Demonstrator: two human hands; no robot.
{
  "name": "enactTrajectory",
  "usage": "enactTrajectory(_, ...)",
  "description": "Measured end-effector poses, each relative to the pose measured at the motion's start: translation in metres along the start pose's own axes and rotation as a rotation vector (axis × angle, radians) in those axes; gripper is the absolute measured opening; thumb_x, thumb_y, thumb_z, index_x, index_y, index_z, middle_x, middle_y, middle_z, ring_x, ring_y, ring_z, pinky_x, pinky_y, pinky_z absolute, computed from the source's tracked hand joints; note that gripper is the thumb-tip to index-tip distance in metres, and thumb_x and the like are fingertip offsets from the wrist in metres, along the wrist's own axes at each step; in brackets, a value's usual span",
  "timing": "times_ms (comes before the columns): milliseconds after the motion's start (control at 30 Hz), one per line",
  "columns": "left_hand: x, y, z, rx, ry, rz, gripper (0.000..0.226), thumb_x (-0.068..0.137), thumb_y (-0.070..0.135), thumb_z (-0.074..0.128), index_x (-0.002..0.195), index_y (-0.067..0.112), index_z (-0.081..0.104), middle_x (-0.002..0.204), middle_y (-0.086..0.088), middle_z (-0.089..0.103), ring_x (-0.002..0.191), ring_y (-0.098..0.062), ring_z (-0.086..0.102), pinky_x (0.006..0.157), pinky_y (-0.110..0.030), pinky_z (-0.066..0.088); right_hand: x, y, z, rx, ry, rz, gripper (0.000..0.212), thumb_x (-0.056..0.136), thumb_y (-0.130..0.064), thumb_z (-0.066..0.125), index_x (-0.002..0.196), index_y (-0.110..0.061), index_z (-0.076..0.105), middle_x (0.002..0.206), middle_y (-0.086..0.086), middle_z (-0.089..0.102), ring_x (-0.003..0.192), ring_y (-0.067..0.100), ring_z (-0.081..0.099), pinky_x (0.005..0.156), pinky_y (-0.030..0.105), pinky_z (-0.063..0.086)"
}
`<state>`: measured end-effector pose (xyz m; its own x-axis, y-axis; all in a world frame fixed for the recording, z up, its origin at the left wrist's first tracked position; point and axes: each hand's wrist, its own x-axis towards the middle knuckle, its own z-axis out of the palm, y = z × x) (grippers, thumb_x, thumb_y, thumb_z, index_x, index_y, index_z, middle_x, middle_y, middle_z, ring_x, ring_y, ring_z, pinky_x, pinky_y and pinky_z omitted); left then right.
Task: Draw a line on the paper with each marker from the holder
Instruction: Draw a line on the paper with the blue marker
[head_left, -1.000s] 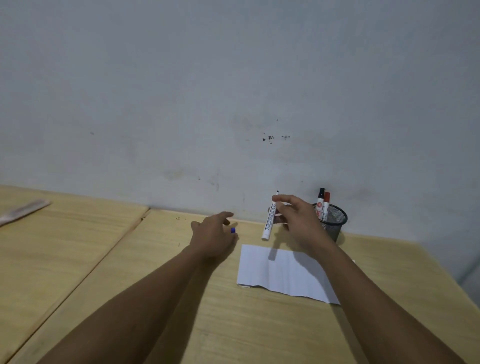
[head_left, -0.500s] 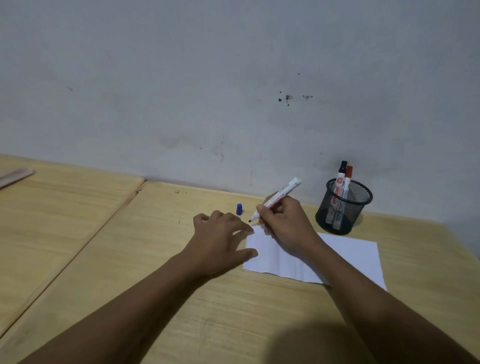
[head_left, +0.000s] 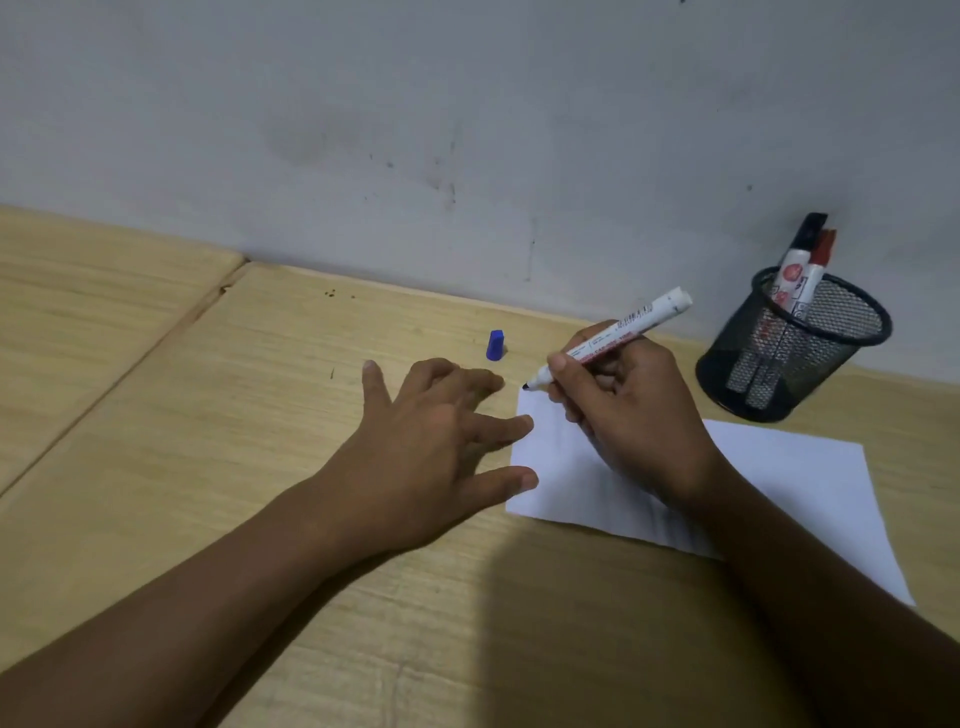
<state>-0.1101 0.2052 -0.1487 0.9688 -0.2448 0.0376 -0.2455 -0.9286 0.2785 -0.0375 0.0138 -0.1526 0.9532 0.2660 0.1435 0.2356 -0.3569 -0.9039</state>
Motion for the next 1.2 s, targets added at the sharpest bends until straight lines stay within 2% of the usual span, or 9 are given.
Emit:
enactTrajectory(267, 0.000, 0.002, -0.001, -0.003, -0.029, -0.015, 0.064, 0.076, 0.077, 0.030, 0.131, 0.052, 0.051, 0.154, 0.015, 0.032, 0.141, -0.014, 0.014, 0.108, -0.070, 0.014, 0.002, 0.003, 0.002, -0.075, 0.009, -0.007, 0.017, 0.096, -0.029, 0.063, 0.099, -0.013, 0.067, 0.085, -0.001, 0.074, 0.075, 0.011, 0.072, 0.069, 0.022, 0.058)
enactTrajectory(400, 0.000, 0.003, -0.002, -0.025, -0.034, -0.022, 0.059, 0.080, 0.074, 0.039, 0.131, 0.050, 0.052, 0.155, 0.014, 0.031, 0.142, -0.014, 0.013, 0.109, -0.070, 0.011, 0.002, 0.004, 0.002, -0.096, -0.007, -0.007, 0.014, 0.096, -0.027, 0.063, 0.096, -0.014, 0.067, 0.084, -0.003, 0.073, 0.077, 0.007, 0.072, 0.070, 0.020, 0.057)
enactTrajectory(533, 0.001, 0.003, -0.001, -0.023, -0.018, -0.007, 0.063, 0.076, 0.077, 0.033, 0.130, 0.050, 0.053, 0.153, 0.015, 0.033, 0.140, -0.014, 0.014, 0.108, -0.070, 0.013, 0.002, 0.004, 0.002, -0.099, -0.023, -0.011, 0.014, 0.095, -0.027, 0.064, 0.093, -0.014, 0.068, 0.083, -0.004, 0.072, 0.076, 0.004, 0.071, 0.070, 0.018, 0.054)
enactTrajectory(733, 0.000, 0.000, 0.002, -0.033, 0.016, 0.002, 0.062, 0.076, 0.076, 0.036, 0.128, 0.049, 0.055, 0.151, 0.014, 0.037, 0.140, -0.014, 0.018, 0.107, -0.071, 0.014, 0.001, 0.007, 0.002, -0.060, -0.015, -0.025, 0.014, 0.095, -0.026, 0.064, 0.095, -0.012, 0.068, 0.084, -0.001, 0.073, 0.077, 0.011, 0.073, 0.071, 0.022, 0.058)
enactTrajectory(800, 0.000, 0.000, 0.002, -0.072, 0.047, -0.001, 0.061, 0.075, 0.076, 0.042, 0.127, 0.046, 0.056, 0.146, 0.016, 0.042, 0.137, -0.013, 0.022, 0.108, -0.070, 0.014, 0.002, 0.006, 0.000, 0.060, -0.008, -0.006, 0.013, 0.096, -0.021, 0.063, 0.095, -0.009, 0.068, 0.080, 0.003, 0.074, 0.069, 0.012, 0.071, 0.064, 0.024, 0.056)
enactTrajectory(933, 0.001, -0.001, 0.003, -0.233, 0.130, -0.047, 0.061, 0.064, 0.074, 0.059, 0.113, 0.039, 0.048, 0.121, 0.024, 0.052, 0.123, -0.006, 0.037, 0.110, -0.061, 0.019, 0.007, -0.004, -0.014, 0.370, 0.039, -0.003, 0.017, 0.098, -0.015, 0.061, 0.087, -0.005, 0.069, 0.073, 0.015, 0.070, 0.060, 0.025, 0.061, 0.056, 0.037, 0.050)
enactTrajectory(1033, 0.010, -0.001, 0.000, -0.321, 0.169, -0.153, 0.083, 0.055, 0.079, 0.065, 0.123, 0.040, 0.038, 0.117, 0.022, 0.050, 0.111, -0.003, 0.044, 0.108, -0.046, 0.024, 0.010, -0.020, -0.028, 0.467, 0.124, -0.047, 0.017, 0.097, -0.011, 0.060, 0.088, 0.001, 0.068, 0.070, 0.012, 0.069, 0.055, 0.020, 0.060, 0.053, 0.029, 0.050)
enactTrajectory(1100, 0.024, 0.001, -0.008, -0.396, 0.190, -0.231, 0.086, 0.064, 0.079, 0.060, 0.135, 0.040, 0.033, 0.115, 0.017, 0.053, 0.109, -0.004, 0.049, 0.099, -0.037, 0.022, 0.010, -0.029, -0.035, 0.455, 0.152, -0.073, 0.017, 0.097, -0.011, 0.061, 0.087, 0.001, 0.067, 0.069, 0.012, 0.070, 0.053, 0.018, 0.060, 0.050, 0.025, 0.051)
enactTrajectory(1200, 0.054, 0.000, -0.016, -0.327, 0.155, -0.323, 0.061, 0.083, 0.067, 0.053, 0.135, 0.038, 0.043, 0.097, 0.016, 0.061, 0.099, -0.009, 0.057, 0.088, -0.039, 0.021, 0.003, -0.036, -0.042, 0.450, 0.162, -0.069, 0.016, 0.097, -0.011, 0.062, 0.084, -0.003, 0.066, 0.068, 0.011, 0.071, 0.052, 0.018, 0.060, 0.047, 0.024, 0.050)
